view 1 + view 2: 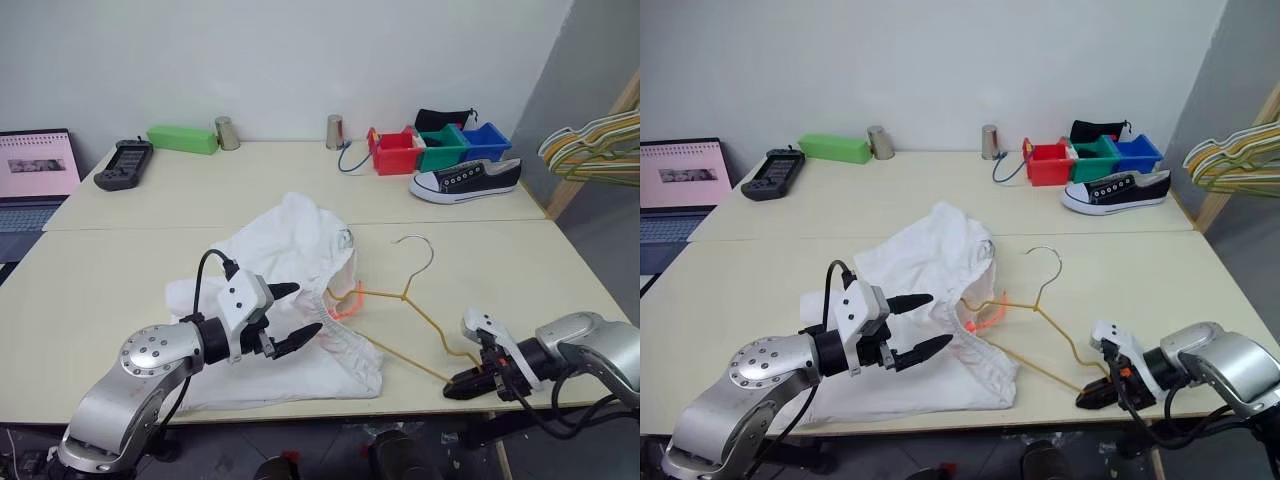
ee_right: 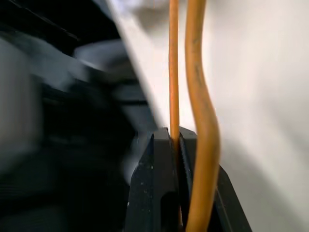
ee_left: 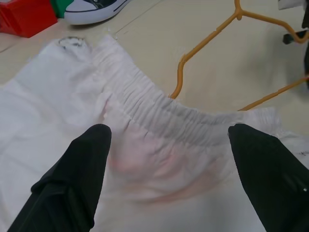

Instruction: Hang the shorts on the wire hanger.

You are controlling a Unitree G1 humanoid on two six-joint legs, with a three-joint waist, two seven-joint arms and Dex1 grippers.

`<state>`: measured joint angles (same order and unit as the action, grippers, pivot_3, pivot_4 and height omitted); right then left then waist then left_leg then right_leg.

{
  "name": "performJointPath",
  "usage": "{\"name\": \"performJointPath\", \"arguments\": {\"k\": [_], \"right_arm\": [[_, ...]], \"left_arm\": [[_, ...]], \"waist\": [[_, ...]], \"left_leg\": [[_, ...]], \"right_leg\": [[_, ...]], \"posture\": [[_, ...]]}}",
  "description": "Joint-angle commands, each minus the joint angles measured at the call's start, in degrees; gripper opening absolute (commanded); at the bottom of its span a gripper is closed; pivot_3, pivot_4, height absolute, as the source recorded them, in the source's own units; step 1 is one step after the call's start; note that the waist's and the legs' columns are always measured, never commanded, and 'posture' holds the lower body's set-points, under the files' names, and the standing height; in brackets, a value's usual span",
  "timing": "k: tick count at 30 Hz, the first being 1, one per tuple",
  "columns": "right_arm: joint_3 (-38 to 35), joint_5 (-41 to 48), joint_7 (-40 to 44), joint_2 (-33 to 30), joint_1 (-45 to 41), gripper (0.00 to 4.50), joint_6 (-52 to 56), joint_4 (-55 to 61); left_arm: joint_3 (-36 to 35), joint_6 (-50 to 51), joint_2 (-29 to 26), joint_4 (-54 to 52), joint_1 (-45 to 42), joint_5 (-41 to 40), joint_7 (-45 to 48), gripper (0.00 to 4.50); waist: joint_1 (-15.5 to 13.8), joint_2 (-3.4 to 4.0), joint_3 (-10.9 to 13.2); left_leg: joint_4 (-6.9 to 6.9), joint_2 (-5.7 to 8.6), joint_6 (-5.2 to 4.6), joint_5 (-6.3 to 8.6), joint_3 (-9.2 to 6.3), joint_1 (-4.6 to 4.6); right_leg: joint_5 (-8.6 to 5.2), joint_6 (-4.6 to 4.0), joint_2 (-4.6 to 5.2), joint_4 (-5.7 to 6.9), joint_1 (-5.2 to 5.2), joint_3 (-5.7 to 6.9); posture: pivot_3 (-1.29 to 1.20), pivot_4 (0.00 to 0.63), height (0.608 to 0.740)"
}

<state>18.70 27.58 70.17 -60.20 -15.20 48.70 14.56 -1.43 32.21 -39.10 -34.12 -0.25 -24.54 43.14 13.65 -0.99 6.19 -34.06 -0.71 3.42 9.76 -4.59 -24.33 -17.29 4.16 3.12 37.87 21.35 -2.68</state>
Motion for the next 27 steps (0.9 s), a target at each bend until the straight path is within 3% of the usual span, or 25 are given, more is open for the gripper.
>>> {"name": "performJointPath", "arguments": {"k": [1,5,8,13,27], "right_arm": [[-0.4,-4.8,-1.1,1.3,-3.1,0.00,-5.7,-1.8],[-1.6,-4.5,-1.0,2.4,-3.6,0.00,-4.3,-3.7],[-4.2,1.9,1.7,1.5,-4.0,0.00,5.2,-4.9],[-5.5,8.5,9.2,-3.9,-3.7,0.00,14.4,-5.7],[-3.4,13.8,21.2,-13.4,-5.2,0.00,22.5,-7.7]], "left_arm": [[0.2,-1.3,-0.1,-0.5,-0.5,0.3,0.0,4.12],[0.8,-1.5,0.3,-0.1,-1.0,0.6,-0.1,4.12],[1.1,-1.7,0.4,0.0,-1.1,0.7,-0.1,4.12],[1.4,-2.0,0.5,0.3,-1.1,1.0,0.0,4.12],[1.4,-2.7,0.5,0.2,-0.4,1.6,-0.3,4.12]], "waist": [[0.2,0.01,0.0],[0.5,-0.01,0.0],[0.5,0.03,-0.1],[0.5,0.06,-0.1],[0.7,0.13,-0.1]], "left_leg": [[-0.02,0.00,0.00,0.00,0.00,0.02],[-0.03,0.00,-0.02,-0.02,-0.02,0.18],[-0.03,0.00,-0.03,-0.03,-0.01,0.23],[-0.03,0.00,-0.03,-0.03,-0.01,0.23],[-0.04,-0.01,-0.03,-0.02,0.04,0.36]], "right_leg": [[0.01,0.00,0.00,0.01,-0.02,0.00],[0.07,-0.01,-0.01,0.15,-0.20,0.01],[0.12,0.08,-0.01,0.20,-0.25,-0.01],[0.21,0.26,-0.02,0.19,-0.28,-0.01],[0.06,-0.01,-0.02,0.22,-0.28,-0.04]], "posture": [[-0.24,0.046,0.740],[-0.25,0.043,0.740],[-0.25,0.042,0.740],[-0.25,0.040,0.740],[-0.25,0.046,0.740]]}}
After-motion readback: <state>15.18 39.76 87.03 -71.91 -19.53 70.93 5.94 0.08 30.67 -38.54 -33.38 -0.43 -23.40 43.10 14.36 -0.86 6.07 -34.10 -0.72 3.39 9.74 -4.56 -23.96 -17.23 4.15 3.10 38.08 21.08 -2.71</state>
